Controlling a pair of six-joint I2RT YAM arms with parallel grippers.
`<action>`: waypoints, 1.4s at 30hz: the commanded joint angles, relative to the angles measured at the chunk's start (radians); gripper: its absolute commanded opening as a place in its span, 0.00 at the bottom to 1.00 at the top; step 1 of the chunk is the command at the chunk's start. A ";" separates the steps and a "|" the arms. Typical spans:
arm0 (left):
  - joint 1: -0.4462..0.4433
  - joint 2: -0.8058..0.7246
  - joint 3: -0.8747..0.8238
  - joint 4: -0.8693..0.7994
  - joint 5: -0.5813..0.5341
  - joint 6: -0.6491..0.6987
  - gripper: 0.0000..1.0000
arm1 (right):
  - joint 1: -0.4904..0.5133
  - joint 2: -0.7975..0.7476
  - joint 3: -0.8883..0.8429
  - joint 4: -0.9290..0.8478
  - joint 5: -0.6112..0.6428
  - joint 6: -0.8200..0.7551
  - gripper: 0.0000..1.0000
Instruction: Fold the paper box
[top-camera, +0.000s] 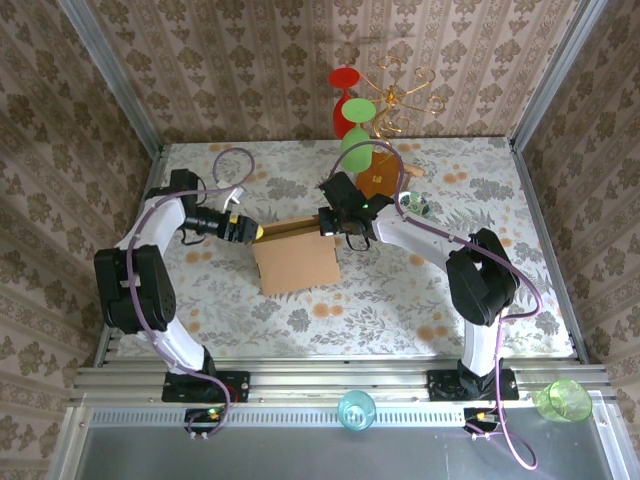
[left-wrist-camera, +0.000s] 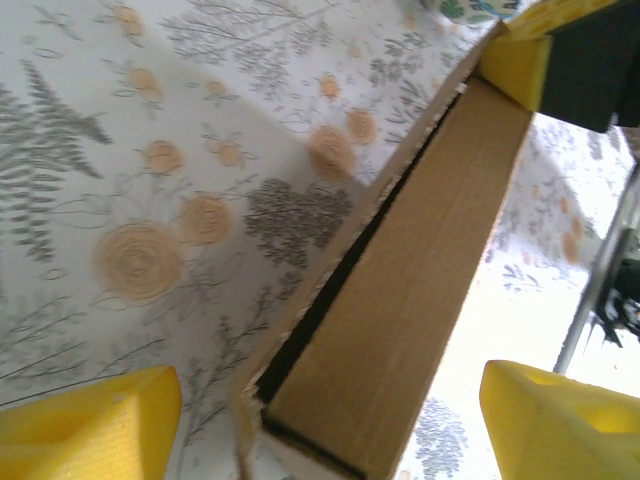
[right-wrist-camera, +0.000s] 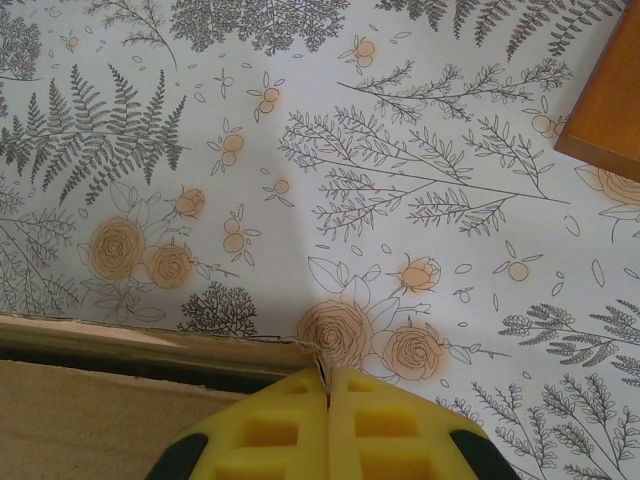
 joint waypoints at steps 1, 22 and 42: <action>-0.010 0.015 0.013 -0.050 0.090 0.051 0.79 | -0.005 0.015 0.021 -0.002 -0.018 -0.022 0.00; -0.119 0.069 -0.007 -0.095 0.039 0.090 0.77 | -0.023 0.019 0.017 0.010 -0.039 -0.019 0.00; -0.296 0.132 0.054 -0.166 -0.069 0.088 0.65 | -0.054 -0.010 -0.022 0.036 -0.087 -0.024 0.00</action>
